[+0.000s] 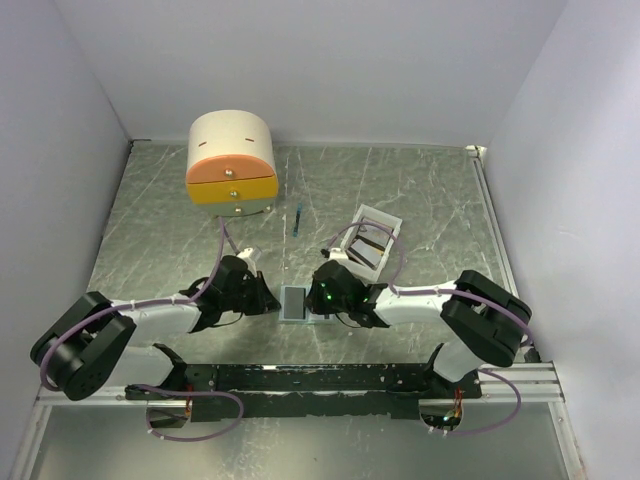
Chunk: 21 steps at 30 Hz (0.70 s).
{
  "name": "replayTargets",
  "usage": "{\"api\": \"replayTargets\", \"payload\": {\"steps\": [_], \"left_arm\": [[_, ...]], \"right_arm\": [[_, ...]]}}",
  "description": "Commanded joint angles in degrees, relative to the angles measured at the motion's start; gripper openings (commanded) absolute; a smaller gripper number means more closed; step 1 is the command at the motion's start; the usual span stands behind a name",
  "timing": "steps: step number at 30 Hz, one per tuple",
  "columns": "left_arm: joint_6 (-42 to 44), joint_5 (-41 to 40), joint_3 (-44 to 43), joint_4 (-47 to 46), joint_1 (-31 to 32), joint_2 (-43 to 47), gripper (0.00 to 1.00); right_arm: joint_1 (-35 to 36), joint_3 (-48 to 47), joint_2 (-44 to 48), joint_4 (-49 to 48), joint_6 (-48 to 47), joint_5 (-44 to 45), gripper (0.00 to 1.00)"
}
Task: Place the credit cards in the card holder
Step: Insert the credit card into the card holder.
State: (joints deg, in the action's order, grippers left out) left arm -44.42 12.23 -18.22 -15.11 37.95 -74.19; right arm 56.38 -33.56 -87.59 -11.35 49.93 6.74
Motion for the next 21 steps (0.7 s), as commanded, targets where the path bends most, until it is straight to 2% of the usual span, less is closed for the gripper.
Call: {"api": "replayTargets", "payload": {"steps": [1, 6, 8, 11, 16, 21], "left_arm": [[0.1, 2.0, 0.4, -2.6, -0.4, -0.8, 0.16], [0.4, 1.8, 0.0, -0.9, -0.4, 0.0, 0.16], [0.7, 1.3, -0.4, 0.4, -0.3, 1.0, 0.17], [0.6, 0.8, -0.9, 1.9, -0.3, 2.7, 0.21], [-1.1, 1.1, -0.6, 0.8, -0.4, 4.5, 0.28], [-1.8, 3.2, -0.5, -1.1, -0.6, 2.2, 0.32]], "right_arm": [[0.4, 0.9, -0.8, -3.3, 1.1, -1.5, 0.04], [0.4, -1.0, 1.1, 2.7, -1.0, 2.1, 0.04], [0.4, -2.0, 2.6, 5.9, -2.2, 3.7, 0.08], [0.5, -3.2, 4.0, 9.1, -2.9, 4.8, 0.15], [0.7, -4.4, 3.9, 10.7, -3.5, 5.6, 0.16], [1.3, -6.9, 2.1, 12.1, -4.4, 5.2, 0.19]]}}
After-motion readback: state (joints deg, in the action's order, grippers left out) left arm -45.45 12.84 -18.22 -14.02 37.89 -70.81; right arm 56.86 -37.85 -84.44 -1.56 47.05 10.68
